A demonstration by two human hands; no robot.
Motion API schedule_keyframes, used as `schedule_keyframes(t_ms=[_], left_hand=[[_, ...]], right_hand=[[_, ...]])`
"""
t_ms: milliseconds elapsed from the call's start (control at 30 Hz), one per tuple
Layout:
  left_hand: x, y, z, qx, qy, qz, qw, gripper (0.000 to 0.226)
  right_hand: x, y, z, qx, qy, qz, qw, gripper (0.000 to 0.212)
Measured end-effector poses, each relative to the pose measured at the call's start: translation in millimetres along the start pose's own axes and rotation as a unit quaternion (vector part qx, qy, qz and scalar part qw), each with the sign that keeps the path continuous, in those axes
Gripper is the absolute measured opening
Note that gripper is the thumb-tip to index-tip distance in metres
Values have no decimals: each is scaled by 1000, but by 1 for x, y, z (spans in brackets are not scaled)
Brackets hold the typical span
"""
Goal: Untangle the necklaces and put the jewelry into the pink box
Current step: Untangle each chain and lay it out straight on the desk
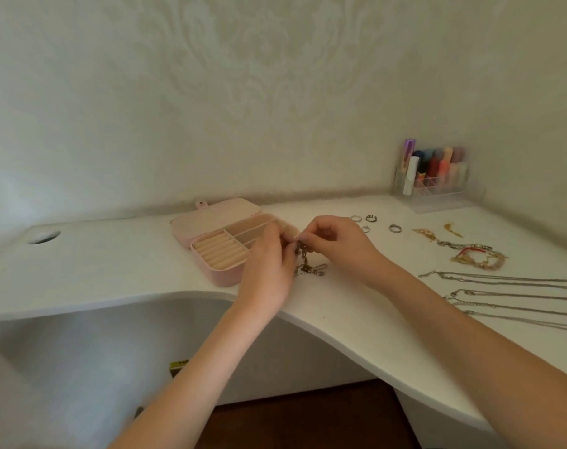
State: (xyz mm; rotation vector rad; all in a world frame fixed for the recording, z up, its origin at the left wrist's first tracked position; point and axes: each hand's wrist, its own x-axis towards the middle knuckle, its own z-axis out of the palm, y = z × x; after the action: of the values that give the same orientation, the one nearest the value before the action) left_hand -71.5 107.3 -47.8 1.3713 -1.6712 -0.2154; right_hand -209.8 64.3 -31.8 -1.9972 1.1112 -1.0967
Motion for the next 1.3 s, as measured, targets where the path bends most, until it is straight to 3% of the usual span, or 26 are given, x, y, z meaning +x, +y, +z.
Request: schedule_keyframes(t_ms=[167,333,467,600,767,900,1033,1300], left_hand=[[3,5,18,-185,19,-94,978,26],[10,-8,13,-230,-46,-116,965,5],[7,-11,11,-214,-40,-107,970,15],[7,-5,10,-289,-14,-155,945,17],[7,-5,10,-344,16,-185,920,23],[6,-5,11,-340,30,-191,920,15],[6,-9,13,-322,41,-179,929,13],[2,-7,12,-255,16,-131,958,18]], right_hand=[[0,1,-7,60,33,15,998,20],[0,-6,-5,146,30,101,984,30],[2,-11,-6,301,-6,200,932,35],[1,-9,-12,382,-47,249,889,34],[2,-7,-15,321,-42,238,916,28],[-1,-2,-16,130,-59,163,976,24],[-3,-2,-12,63,-19,93,993,13],[-6,-6,-2,2,20,-2,1000,10]])
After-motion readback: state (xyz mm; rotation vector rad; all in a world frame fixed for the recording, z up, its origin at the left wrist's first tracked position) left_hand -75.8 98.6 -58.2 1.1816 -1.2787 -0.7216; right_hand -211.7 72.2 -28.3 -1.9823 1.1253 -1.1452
